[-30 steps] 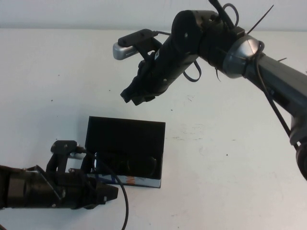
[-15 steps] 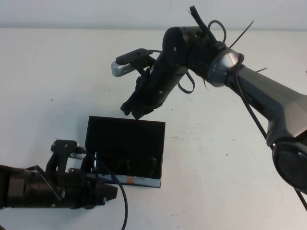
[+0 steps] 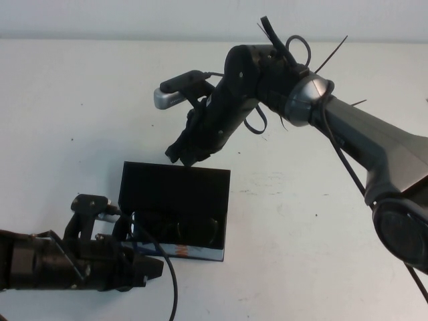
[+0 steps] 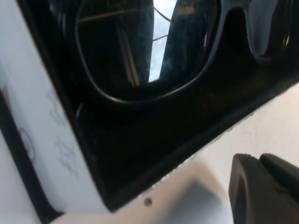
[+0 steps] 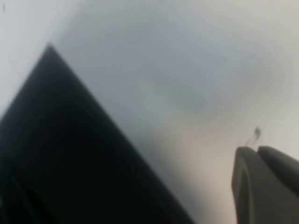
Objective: Return glasses to glasses case
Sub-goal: Close the glasses case
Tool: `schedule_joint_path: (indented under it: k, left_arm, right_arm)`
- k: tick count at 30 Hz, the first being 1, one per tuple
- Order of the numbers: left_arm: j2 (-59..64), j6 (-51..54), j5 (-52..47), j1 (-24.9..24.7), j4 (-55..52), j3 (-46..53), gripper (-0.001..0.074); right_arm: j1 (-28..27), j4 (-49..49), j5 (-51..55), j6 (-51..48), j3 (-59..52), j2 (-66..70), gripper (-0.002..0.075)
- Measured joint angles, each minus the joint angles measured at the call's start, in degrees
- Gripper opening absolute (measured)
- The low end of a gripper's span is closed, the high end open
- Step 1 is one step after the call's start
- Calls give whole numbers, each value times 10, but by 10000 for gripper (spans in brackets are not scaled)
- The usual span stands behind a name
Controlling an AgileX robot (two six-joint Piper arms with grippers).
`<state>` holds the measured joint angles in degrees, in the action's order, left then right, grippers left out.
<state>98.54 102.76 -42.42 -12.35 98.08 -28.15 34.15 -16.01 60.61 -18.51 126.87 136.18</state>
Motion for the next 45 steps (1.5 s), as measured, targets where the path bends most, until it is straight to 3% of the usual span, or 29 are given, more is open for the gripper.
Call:
schedule_joint_path:
  k: [9, 18, 26, 45]
  left_arm:
    - [0, 4, 0, 0, 0, 0, -1]
    - [0, 4, 0, 0, 0, 0, -1]
    - [0, 7, 0, 0, 0, 0, -1]
    - [0, -6, 5, 0, -9, 0, -1]
  right_arm:
    - [0, -26, 86, -3, 30, 2, -12]
    - [9, -42, 97, 4, 51, -4, -12]
    - [60, -24, 99, 19, 7, -33, -12]
    - [99, -18, 98, 66, -147, -84, -12]
